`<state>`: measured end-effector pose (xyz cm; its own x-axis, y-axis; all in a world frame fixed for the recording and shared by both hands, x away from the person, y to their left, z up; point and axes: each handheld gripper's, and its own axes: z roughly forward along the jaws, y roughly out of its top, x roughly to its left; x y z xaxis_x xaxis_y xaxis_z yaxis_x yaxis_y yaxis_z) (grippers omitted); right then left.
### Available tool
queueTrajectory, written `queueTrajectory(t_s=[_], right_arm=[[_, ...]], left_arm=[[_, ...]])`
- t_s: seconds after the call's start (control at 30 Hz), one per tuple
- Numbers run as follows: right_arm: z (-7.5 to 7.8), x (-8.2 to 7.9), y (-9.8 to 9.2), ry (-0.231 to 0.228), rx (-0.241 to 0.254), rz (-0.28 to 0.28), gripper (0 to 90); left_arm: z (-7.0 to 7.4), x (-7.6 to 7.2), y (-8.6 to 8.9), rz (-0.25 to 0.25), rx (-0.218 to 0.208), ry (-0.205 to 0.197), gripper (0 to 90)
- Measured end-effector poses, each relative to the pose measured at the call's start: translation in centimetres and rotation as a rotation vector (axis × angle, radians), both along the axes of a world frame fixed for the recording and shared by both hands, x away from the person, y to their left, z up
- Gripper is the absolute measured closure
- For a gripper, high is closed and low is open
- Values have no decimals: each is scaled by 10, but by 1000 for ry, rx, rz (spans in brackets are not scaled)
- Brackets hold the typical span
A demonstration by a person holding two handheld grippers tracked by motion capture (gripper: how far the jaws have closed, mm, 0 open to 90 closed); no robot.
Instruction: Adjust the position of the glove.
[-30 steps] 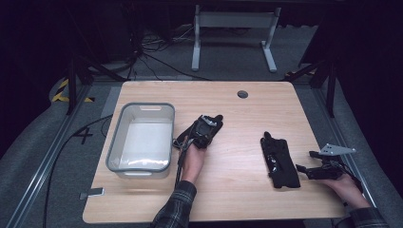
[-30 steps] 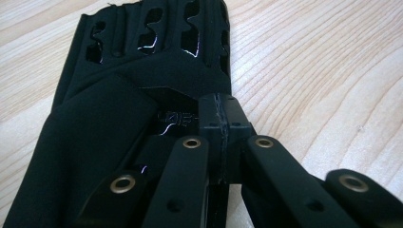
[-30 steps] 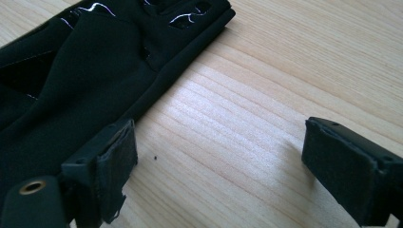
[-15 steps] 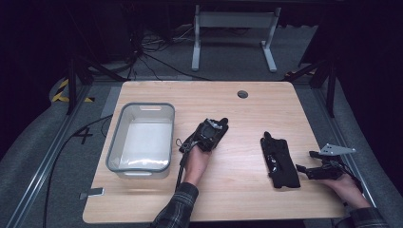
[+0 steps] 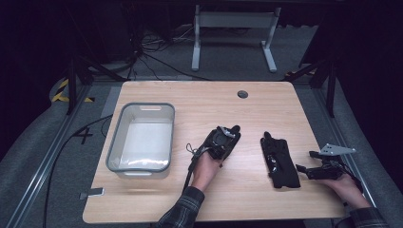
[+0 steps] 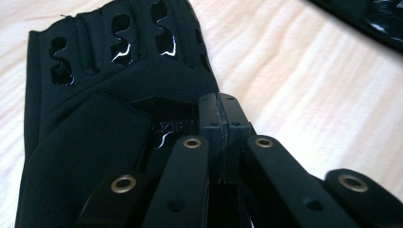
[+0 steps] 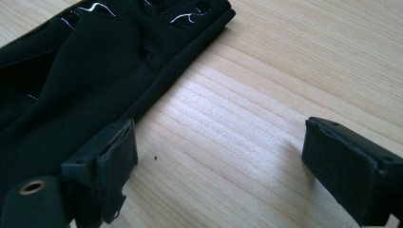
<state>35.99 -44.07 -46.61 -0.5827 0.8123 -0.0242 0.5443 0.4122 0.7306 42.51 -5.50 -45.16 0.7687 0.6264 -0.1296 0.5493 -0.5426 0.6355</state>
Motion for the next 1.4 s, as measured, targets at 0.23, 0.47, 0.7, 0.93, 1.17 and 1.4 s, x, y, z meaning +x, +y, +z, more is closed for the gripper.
queueTrajectory(t_s=[0.23,0.47,0.7,0.93,1.17,1.4], right_arm=[[0,0,0,1,-1,7,114],[0,0,0,4,-2,12,108],[0,0,1,4,-2,16,106],[0,0,1,4,-1,16,105],[0,0,1,4,-2,17,105],[0,0,1,4,-2,17,105]], left_arm=[[0,-11,-16,-65,-18,20,898],[8,-17,-19,-91,-29,4,898],[23,-13,5,-34,-24,-50,898],[21,4,36,57,-13,-54,898],[10,10,46,74,16,-5,898],[9,-5,43,31,34,8,898]])
